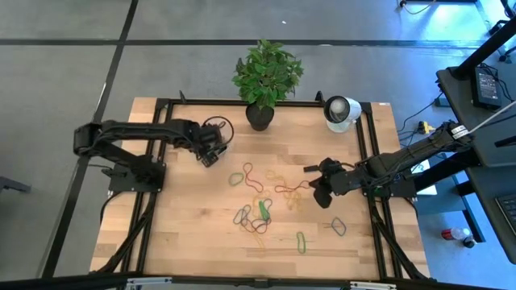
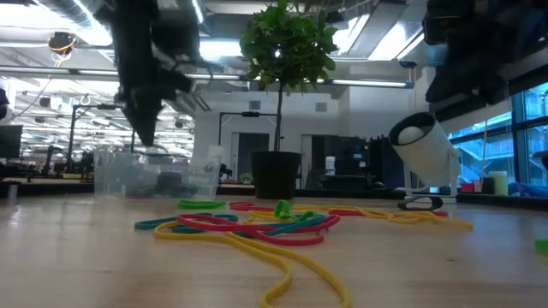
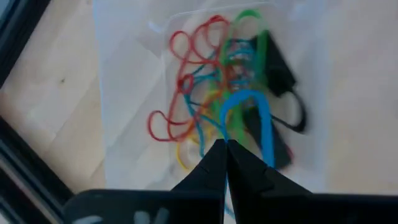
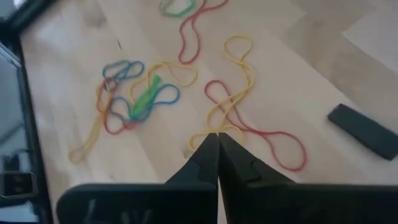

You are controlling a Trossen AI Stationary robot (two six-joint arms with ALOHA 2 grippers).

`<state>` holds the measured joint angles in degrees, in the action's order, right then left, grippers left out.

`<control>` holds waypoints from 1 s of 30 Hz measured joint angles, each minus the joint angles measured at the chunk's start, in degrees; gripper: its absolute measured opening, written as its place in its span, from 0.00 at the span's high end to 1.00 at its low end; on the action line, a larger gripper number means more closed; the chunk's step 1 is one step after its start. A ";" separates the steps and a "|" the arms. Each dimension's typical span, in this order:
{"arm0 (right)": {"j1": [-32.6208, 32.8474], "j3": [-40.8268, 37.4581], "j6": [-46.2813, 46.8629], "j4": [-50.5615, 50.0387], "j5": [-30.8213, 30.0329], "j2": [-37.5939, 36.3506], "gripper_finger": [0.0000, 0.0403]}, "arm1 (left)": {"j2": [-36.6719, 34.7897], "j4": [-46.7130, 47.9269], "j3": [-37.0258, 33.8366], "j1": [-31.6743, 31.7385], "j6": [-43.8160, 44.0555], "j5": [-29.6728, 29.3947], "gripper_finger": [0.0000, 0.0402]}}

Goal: Pick and place rubber bands into bin
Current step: Put the blue rubber band into the transparent bin, then put the yellow rubber band into the transparent bin

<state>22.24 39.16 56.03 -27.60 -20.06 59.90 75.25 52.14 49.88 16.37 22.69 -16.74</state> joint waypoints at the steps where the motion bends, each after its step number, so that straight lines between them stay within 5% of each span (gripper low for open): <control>1: 0.00 0.00 0.93 0.39 0.01 0.00 0.99 | -0.03 -1.39 -1.16 1.53 -1.09 0.03 1.00; 8: 0.00 0.00 6.71 1.46 -1.46 0.00 0.99 | 1.77 -9.22 -4.30 9.10 -8.96 1.14 0.97; 15: 0.00 0.00 11.38 1.64 -6.30 0.00 0.99 | 2.44 -9.62 -4.30 14.40 -12.46 5.24 0.80; 22: 0.00 0.00 11.18 1.57 -6.63 0.00 0.99 | 2.44 -10.53 -4.24 15.01 -17.77 6.22 0.69; 30: 0.00 0.00 11.16 -1.23 -6.33 0.00 0.99 | 0.17 -10.25 -4.17 13.09 -12.68 8.85 0.71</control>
<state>22.24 39.16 67.19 -28.83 -26.40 59.90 75.42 41.89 45.71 29.46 10.01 -7.89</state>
